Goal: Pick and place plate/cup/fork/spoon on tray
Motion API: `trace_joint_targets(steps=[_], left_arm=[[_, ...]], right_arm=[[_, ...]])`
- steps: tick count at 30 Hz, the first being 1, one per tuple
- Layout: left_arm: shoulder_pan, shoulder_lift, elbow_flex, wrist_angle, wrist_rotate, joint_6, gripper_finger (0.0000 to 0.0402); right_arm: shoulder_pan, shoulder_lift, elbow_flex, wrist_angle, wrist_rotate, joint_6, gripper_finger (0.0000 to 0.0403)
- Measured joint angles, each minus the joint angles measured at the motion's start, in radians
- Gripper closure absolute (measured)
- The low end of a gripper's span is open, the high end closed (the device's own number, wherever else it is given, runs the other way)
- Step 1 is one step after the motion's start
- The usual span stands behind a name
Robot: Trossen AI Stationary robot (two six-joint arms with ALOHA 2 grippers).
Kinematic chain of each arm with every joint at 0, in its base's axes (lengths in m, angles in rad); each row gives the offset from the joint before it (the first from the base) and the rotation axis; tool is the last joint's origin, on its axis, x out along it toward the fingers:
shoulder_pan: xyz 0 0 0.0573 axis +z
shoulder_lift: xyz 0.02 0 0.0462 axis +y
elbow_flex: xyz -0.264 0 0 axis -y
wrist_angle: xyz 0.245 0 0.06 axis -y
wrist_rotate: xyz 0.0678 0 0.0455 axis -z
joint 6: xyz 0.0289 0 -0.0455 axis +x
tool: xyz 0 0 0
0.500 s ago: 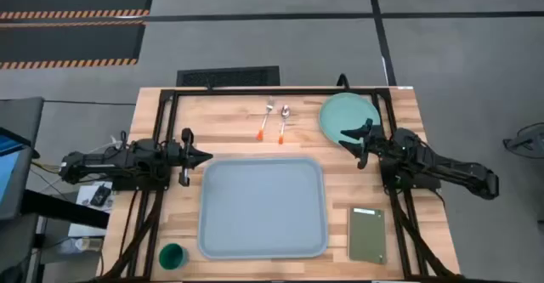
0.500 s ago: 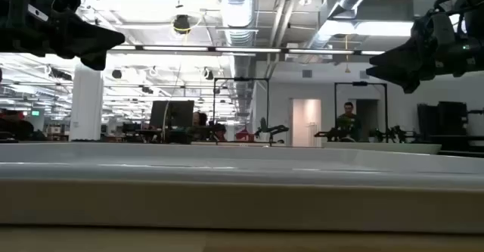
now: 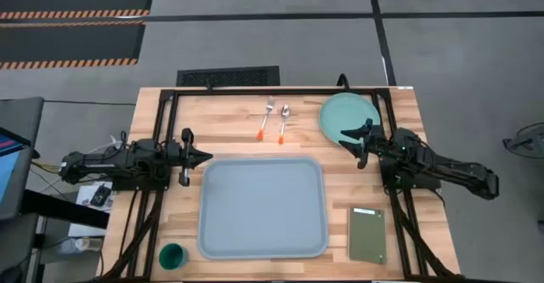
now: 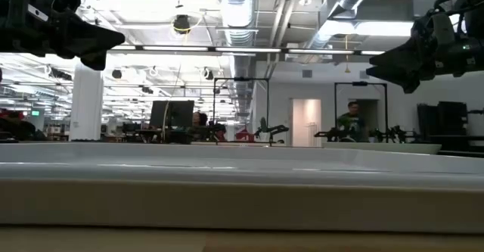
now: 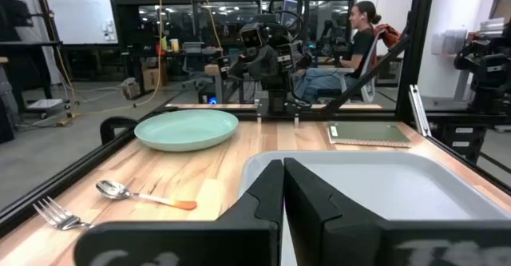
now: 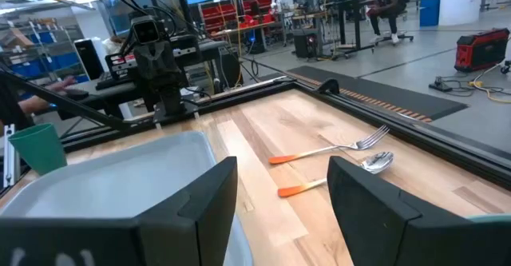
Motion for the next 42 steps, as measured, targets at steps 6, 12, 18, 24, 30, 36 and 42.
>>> trace_joint_targets(steps=[6,12,18,24,30,36,42], left_arm=[[0.000,0.000,0.000,0.000,0.000,0.000,0.0401],[0.000,0.000,0.000,0.000,0.000,0.000,0.0401],[0.000,0.000,0.000,0.000,0.000,0.000,0.0401],[0.000,0.000,0.000,0.000,0.000,0.000,0.0401],[0.000,0.000,0.000,0.000,0.000,0.000,0.0401],[0.000,0.000,0.000,0.001,-0.005,0.031,0.0401],[0.000,0.000,0.000,0.003,-0.034,0.244,0.0401]], right_arm=[[0.000,0.000,0.000,0.000,0.000,0.000,0.0182],[0.000,0.000,0.000,0.000,0.000,0.000,0.0182],[0.000,0.000,0.000,0.000,0.000,0.000,0.0182],[0.000,0.000,0.000,0.001,0.001,-0.107,0.0182],[0.000,0.000,0.000,0.000,0.002,-0.172,0.0182],[0.000,0.000,0.000,0.000,0.002,-0.174,0.0182],[0.000,0.000,0.000,0.000,0.002,-0.175,0.0182]])
